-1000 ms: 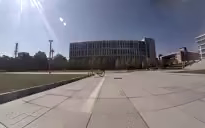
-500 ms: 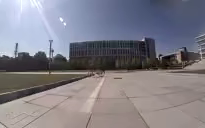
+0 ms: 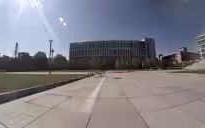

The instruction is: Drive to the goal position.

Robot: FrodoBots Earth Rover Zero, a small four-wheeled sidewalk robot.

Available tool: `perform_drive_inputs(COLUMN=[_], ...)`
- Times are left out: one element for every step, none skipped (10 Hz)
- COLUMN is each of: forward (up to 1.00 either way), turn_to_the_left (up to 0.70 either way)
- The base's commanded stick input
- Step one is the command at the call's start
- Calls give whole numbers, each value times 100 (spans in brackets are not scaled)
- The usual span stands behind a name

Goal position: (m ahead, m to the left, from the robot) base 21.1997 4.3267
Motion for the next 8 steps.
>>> perform_drive_inputs(forward=[6, 6, 6, 6, 6, 6, 6, 6], turn_to_the_left=[0, 0, 0, 0, 0, 0, 0, 0])
